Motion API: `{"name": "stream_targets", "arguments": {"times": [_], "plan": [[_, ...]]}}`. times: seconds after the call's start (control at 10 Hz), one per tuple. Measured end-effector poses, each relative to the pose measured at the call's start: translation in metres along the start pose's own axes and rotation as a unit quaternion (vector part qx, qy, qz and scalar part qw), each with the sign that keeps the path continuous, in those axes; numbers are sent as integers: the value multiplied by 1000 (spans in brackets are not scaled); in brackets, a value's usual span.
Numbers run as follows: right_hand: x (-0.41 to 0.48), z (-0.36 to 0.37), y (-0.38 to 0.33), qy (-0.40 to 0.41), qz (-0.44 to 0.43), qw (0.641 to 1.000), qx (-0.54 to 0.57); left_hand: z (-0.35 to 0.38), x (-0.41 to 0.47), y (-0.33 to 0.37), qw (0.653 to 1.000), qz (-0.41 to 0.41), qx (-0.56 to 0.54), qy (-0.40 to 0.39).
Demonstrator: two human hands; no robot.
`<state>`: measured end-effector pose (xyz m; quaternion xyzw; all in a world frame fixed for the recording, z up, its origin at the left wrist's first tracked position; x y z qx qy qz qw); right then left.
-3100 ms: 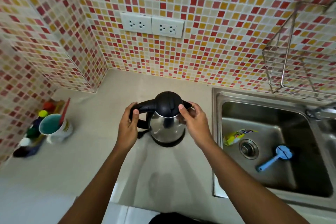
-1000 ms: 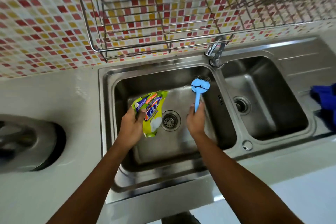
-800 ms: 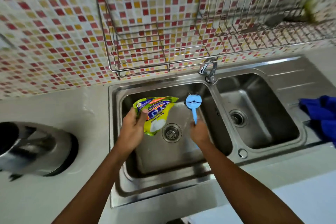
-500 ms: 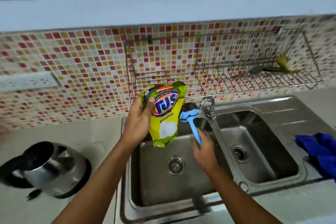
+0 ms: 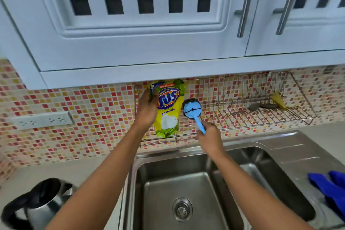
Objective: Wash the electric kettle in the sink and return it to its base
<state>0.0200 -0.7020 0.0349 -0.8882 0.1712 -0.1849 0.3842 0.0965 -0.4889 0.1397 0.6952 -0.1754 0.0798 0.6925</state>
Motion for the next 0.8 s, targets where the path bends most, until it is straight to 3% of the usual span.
{"name": "stream_targets", "arguments": {"times": [0.2, 0.6, 0.7, 0.8], "plan": [[32, 13, 0, -30, 47, 995, -81, -10, 21, -39, 997, -11, 73, -2], [41, 17, 1, -57, 93, 972, -209, -54, 2, -64, 996, -63, 55, 8], [31, 10, -10, -16, 76, 972, -220, -73, -6, -55, 985, -64, 158, -35], [25, 5, -32, 35, 7, 975, -219, -91, -16, -45, 964, -51, 259, -39]]}}
Point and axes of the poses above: each hand's wrist, its own x-axis towards the middle knuckle, its own z-axis out of the palm, y = z × x, the point moved 4 cm from there along x, towards the middle knuckle, and after that the axes turned 4 degrees about -x, right-handed, at the moved point
